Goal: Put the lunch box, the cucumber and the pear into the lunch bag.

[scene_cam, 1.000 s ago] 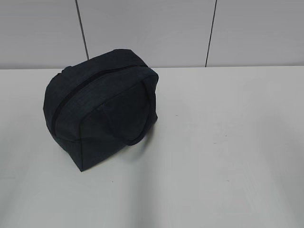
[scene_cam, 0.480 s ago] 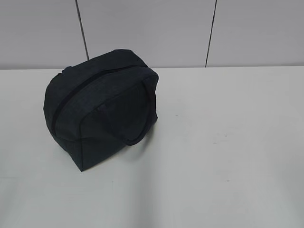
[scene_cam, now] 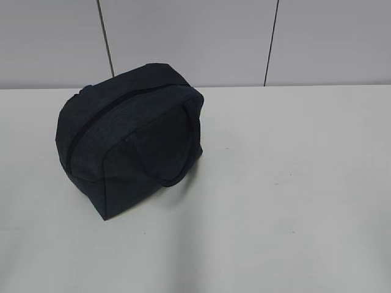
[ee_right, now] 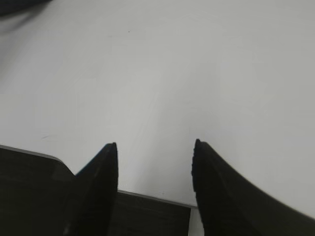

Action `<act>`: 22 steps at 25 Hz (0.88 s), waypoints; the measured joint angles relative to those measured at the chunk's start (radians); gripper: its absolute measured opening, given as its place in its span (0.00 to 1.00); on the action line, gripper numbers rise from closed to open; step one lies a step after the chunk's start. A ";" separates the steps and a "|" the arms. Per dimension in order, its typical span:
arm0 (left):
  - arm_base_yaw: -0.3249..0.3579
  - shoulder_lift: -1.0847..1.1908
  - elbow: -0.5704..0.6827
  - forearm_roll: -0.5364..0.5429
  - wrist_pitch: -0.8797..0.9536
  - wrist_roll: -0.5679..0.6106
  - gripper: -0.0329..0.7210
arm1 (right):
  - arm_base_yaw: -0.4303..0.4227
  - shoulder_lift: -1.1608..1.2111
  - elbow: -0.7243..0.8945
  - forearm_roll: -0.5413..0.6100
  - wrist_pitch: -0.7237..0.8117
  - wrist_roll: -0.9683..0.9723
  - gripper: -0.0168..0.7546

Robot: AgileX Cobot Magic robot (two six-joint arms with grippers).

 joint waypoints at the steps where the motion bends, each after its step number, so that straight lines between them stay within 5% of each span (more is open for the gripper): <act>1: 0.000 0.000 0.000 0.000 0.000 0.000 0.51 | 0.000 0.000 0.006 0.000 -0.010 0.000 0.53; 22: 0.000 0.000 0.000 0.079 -0.001 -0.050 0.61 | 0.000 0.000 0.039 0.007 -0.088 -0.002 0.53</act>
